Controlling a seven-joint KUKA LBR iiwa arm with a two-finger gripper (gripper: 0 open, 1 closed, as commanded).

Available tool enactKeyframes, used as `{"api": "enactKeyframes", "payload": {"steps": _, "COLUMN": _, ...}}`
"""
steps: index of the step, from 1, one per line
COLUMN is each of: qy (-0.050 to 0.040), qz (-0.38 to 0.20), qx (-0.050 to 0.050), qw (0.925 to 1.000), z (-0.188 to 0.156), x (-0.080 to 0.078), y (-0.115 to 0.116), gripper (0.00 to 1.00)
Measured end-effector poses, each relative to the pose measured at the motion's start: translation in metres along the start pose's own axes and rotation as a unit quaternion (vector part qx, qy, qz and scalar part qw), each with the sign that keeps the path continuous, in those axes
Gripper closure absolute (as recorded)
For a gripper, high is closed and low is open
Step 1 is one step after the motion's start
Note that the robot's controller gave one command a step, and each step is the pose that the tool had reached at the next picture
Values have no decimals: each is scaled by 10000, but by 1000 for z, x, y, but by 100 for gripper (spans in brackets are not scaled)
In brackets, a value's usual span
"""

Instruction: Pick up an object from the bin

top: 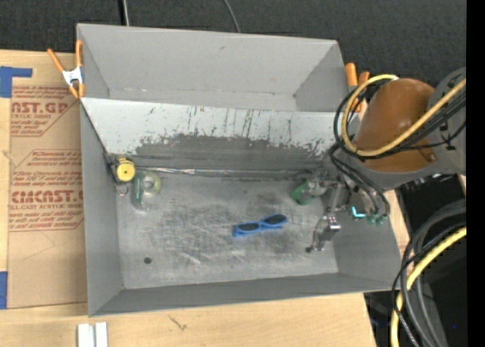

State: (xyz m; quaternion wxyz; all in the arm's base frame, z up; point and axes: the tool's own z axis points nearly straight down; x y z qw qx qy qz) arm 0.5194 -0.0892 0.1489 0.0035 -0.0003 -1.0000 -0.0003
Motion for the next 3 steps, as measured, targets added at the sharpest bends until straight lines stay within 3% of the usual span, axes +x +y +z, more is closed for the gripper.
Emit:
{"api": "enactKeyframes", "payload": {"steps": 1, "qy": -39, "qz": -1394, "qx": -1, "qw": 9902, "z": 70, "x": -20, "y": 44, "gripper": 0}}
{"api": "enactKeyframes", "payload": {"steps": 2, "qy": -77, "qz": -1387, "qx": 12, "qw": 9903, "z": 67, "x": -22, "y": 43, "gripper": 100}}
{"api": "enactKeyframes", "payload": {"steps": 3, "qy": -89, "qz": -1808, "qx": 31, "qw": 9835, "z": -110, "x": -26, "y": 4, "gripper": 100}}
